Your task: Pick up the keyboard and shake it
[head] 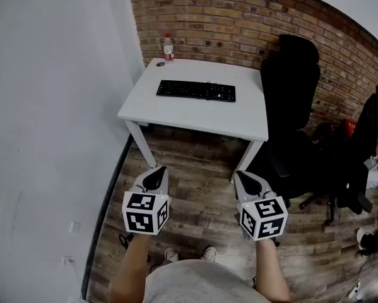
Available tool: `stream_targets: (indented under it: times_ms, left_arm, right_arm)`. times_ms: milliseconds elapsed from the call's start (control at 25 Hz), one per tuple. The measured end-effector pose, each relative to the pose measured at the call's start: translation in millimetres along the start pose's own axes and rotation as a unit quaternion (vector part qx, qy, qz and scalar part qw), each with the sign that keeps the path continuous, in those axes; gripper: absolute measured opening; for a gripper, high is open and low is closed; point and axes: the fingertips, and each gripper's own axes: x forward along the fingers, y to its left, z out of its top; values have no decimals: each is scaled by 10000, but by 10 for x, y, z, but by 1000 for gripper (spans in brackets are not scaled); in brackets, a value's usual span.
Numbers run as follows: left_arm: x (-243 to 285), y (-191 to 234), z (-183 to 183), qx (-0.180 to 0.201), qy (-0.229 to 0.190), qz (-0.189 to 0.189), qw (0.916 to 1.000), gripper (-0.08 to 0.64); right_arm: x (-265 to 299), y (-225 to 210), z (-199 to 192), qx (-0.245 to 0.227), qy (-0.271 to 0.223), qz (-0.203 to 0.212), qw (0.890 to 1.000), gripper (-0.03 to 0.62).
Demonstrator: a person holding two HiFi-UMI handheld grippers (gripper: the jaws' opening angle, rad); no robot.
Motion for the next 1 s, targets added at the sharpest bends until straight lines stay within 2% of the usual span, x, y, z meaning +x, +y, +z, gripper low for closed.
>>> stream_targets:
  times_ms: [240,680,1000]
  left_arm:
    - [140,-89,11,42,45,17,10000,-12]
    - [426,-383,168,12,5,150,9999,-12]
    - [629,-380,224,52,87,214,9997,-12]
  right_arm:
    - [52,-105,-23,60,-28,127,9999,11]
    - [37,-562,-55,115,-56,246,9996,11]
    - [151,-799,-45,197,-59,257,9995,11]
